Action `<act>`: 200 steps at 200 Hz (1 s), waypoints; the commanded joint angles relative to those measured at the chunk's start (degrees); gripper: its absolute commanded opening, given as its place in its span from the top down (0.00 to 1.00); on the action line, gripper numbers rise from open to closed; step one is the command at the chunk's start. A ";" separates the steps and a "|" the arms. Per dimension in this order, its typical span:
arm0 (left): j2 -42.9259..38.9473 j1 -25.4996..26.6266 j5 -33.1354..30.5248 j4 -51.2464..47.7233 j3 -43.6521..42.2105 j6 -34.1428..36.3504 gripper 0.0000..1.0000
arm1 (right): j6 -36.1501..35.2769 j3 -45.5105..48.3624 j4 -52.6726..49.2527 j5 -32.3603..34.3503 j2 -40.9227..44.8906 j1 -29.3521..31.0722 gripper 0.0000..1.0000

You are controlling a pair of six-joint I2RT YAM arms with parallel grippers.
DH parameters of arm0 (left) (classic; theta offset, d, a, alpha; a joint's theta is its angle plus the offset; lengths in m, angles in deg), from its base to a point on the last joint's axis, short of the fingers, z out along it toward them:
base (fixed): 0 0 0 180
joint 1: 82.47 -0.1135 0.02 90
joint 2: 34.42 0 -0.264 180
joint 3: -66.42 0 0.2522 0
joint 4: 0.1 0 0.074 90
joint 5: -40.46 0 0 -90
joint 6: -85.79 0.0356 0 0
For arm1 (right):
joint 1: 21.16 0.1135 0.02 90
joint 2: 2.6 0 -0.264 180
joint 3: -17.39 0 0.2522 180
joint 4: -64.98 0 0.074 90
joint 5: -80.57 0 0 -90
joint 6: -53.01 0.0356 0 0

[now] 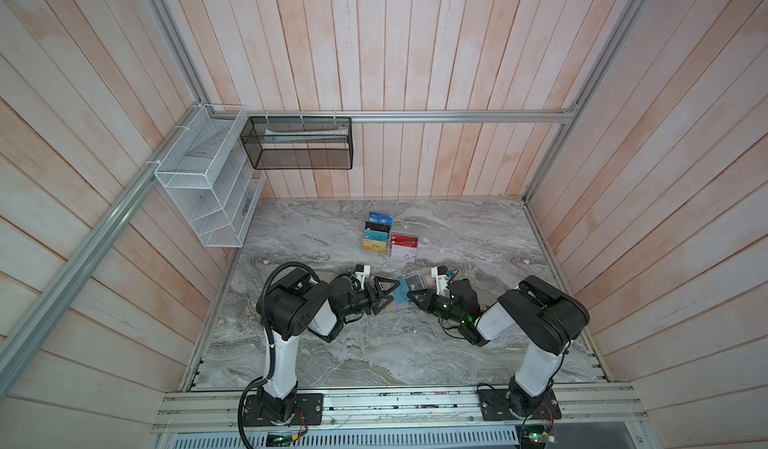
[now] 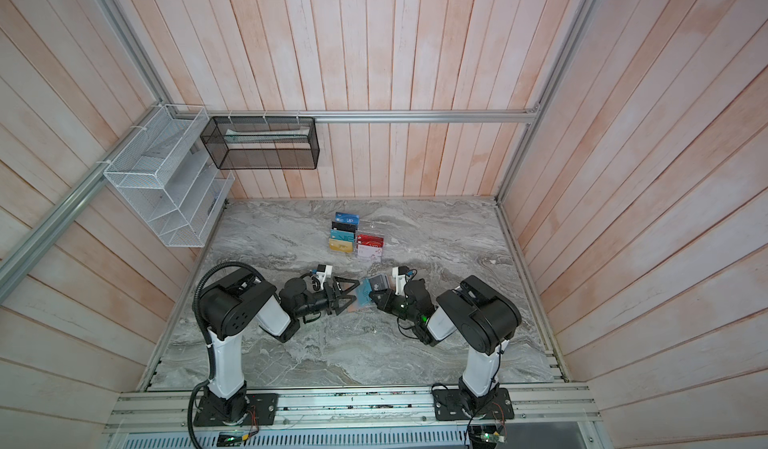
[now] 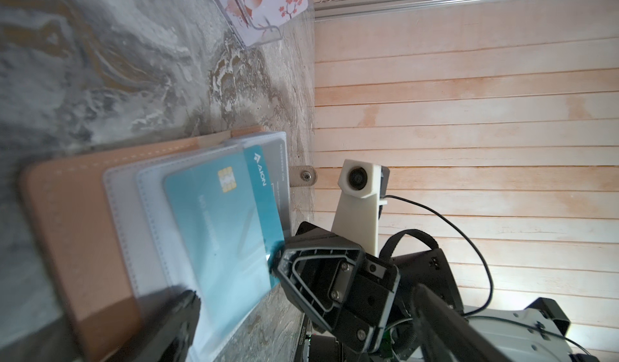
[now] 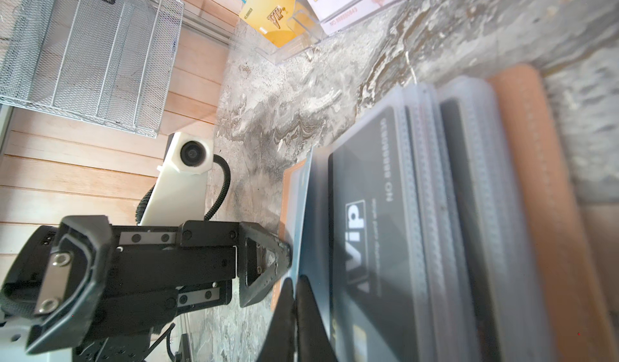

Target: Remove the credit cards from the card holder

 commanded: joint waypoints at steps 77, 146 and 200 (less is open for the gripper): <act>5.56 -0.38 -0.69 -10.21 -3.51 2.17 0.00 | -5.37 -2.12 -7.06 1.23 3.35 -0.34 1.00; 5.09 -0.43 -0.60 -10.35 -3.86 2.33 0.00 | -12.18 -5.17 -16.99 1.73 7.21 -0.48 1.00; 4.69 -0.44 -0.77 -10.65 -4.30 2.31 0.00 | -18.62 -8.15 -27.73 3.36 10.87 -0.97 1.00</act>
